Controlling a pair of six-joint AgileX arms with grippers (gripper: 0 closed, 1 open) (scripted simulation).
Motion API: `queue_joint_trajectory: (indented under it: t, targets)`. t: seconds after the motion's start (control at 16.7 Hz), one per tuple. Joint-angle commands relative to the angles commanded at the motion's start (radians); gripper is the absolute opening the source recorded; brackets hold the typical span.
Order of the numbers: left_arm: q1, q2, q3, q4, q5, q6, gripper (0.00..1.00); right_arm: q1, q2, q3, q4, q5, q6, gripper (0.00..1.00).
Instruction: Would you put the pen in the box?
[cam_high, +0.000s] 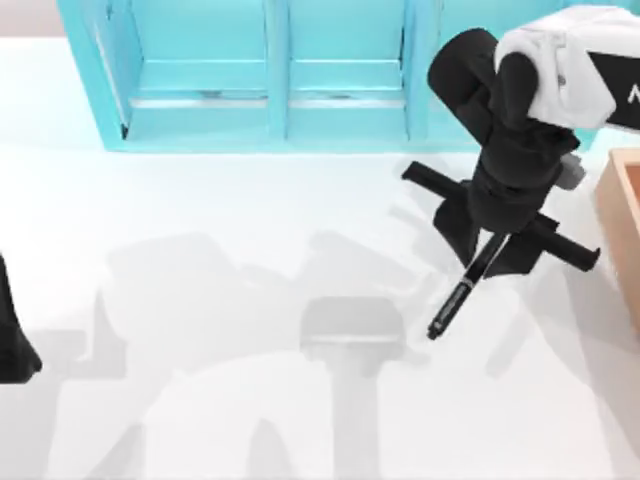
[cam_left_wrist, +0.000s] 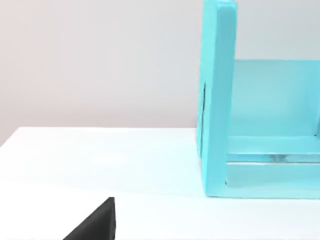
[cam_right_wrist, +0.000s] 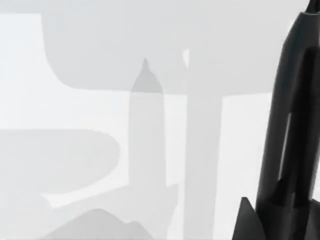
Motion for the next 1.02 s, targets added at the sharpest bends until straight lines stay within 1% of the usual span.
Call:
queue_joint_trajectory:
  t: [0.12,0.24,0.6,0.78,0.9,1.02]
  targets:
    - [0.0,0.0,0.0,0.0,0.0,0.0,1.0,0.001,-0.028,0.059,-0.086,0.0,-0.003,0.0]
    - [0.0,0.0,0.0,0.0,0.0,0.0,1.0,0.001,-0.051,0.094,-0.129,-0.001,-0.008,0.0]
    - [0.0,0.0,0.0,0.0,0.0,0.0,1.0,-0.012,-0.053,0.095,-0.133,-0.001,-0.008,0.0]
    - [0.0,0.0,0.0,0.0,0.0,0.0,1.0,-0.109,-0.066,0.092,-0.144,-0.004,-0.011,0.0]
    - [0.0,0.0,0.0,0.0,0.0,0.0,1.0,-0.221,-0.079,0.084,-0.157,-0.006,-0.013,0.0]
    - [0.0,0.0,0.0,0.0,0.0,0.0,1.0,-0.364,-0.093,0.073,-0.174,-0.007,-0.016,0.0]
